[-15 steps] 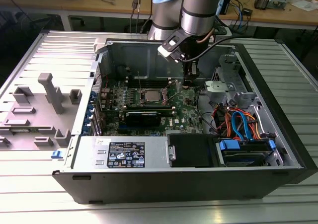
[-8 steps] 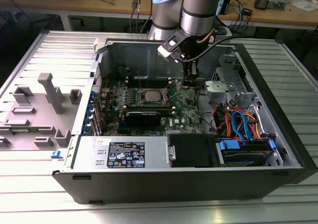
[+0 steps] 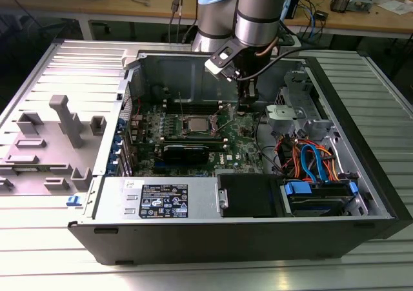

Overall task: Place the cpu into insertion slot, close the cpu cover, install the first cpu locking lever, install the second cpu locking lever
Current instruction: 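Close the cpu cover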

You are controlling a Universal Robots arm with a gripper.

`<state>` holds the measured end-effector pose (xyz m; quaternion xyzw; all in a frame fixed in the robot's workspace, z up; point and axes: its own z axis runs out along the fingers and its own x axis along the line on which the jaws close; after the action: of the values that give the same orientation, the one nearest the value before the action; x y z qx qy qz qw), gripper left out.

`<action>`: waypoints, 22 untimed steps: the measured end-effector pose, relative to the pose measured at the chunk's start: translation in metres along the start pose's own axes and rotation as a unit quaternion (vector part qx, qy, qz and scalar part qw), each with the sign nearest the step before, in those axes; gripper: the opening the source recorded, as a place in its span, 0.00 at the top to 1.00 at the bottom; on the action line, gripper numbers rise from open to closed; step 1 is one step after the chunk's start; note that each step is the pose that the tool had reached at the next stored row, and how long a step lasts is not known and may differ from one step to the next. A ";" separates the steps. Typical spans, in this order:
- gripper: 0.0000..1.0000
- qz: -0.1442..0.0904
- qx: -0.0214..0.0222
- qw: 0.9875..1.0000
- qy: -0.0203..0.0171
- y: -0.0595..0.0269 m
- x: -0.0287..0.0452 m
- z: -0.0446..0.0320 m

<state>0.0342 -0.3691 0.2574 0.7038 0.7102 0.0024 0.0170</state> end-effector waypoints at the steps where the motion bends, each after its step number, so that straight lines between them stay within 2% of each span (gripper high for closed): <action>1: 0.89 0.000 0.002 1.000 0.000 0.0000 0.0000 0.0003; 3: 0.89 0.000 0.006 1.000 0.000 0.0001 0.0000 0.0022; 4: 0.89 0.000 0.006 1.000 0.000 0.0000 0.0000 0.0040; 9: 0.89 0.000 0.006 1.000 0.000 -0.0015 0.0000 0.0049; 22: 0.89 0.000 0.006 1.000 0.000 -0.0198 0.0002 0.0044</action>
<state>0.0145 -0.3692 0.2524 0.7038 0.7102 -0.0021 0.0128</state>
